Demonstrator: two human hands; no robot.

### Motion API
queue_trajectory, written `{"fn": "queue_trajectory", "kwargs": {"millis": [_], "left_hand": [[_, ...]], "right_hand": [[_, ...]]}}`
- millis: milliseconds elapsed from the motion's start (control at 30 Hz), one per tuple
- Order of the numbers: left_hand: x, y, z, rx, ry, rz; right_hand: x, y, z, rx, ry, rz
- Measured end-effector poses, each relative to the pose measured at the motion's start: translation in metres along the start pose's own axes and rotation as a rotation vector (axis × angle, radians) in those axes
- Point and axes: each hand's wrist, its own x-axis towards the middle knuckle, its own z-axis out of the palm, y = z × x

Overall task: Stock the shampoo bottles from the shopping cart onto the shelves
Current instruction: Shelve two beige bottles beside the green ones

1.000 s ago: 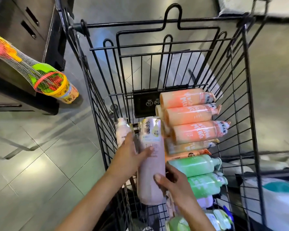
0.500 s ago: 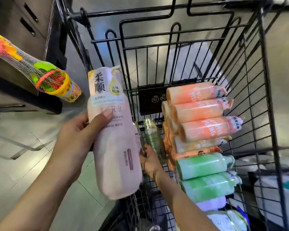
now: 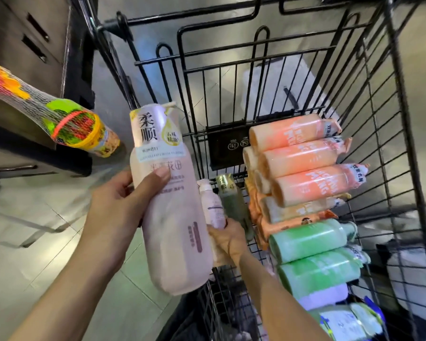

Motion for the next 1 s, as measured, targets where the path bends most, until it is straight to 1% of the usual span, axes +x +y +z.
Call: {"fn": "queue_trajectory", "kwargs": {"millis": [100, 200, 233, 333, 400, 467, 567, 633, 733, 800, 900, 933, 1000], "left_hand": [[-0.012, 0.005, 0.007, 0.024, -0.034, -0.004], [-0.030, 0.009, 0.015, 0.049, -0.067, -0.016], [-0.039, 0.011, 0.017, 0.052, -0.093, -0.016], [-0.071, 0.018, 0.032, 0.087, -0.192, -0.010], [-0.098, 0.021, 0.046, 0.117, -0.274, 0.022], [-0.132, 0.024, 0.065, 0.170, -0.369, 0.071], [-0.193, 0.024, 0.094, 0.233, -0.516, 0.139], [-0.238, 0.017, 0.112, 0.249, -0.629, 0.165], [-0.315, -0.002, 0.137, 0.227, -0.820, 0.168], [-0.370, -0.022, 0.151, 0.233, -0.916, 0.149], [-0.454, -0.059, 0.168, 0.340, -1.034, 0.183], [-0.479, -0.072, 0.174, 0.353, -1.095, 0.176], [-0.536, -0.091, 0.185, 0.322, -1.249, 0.106]], "right_hand": [[-0.049, 0.005, -0.030, 0.208, -0.089, -0.066], [-0.106, 0.008, -0.057, 0.407, -0.101, -0.182], [-0.124, 0.014, -0.064, 0.498, -0.108, -0.179], [-0.189, 0.031, -0.090, 0.894, -0.169, -0.091], [-0.235, 0.043, -0.109, 1.096, -0.215, -0.090], [-0.278, 0.059, -0.127, 1.201, -0.193, -0.159], [-0.334, 0.101, -0.147, 1.240, -0.153, -0.209], [-0.373, 0.142, -0.157, 1.250, -0.080, -0.247], [-0.445, 0.202, -0.165, 1.285, 0.056, -0.370], [-0.489, 0.254, -0.164, 1.355, 0.215, -0.421], [-0.550, 0.333, -0.154, 1.389, 0.468, -0.407], [-0.569, 0.356, -0.149, 1.399, 0.542, -0.405], [-0.610, 0.395, -0.138, 1.443, 0.685, -0.436]]}}
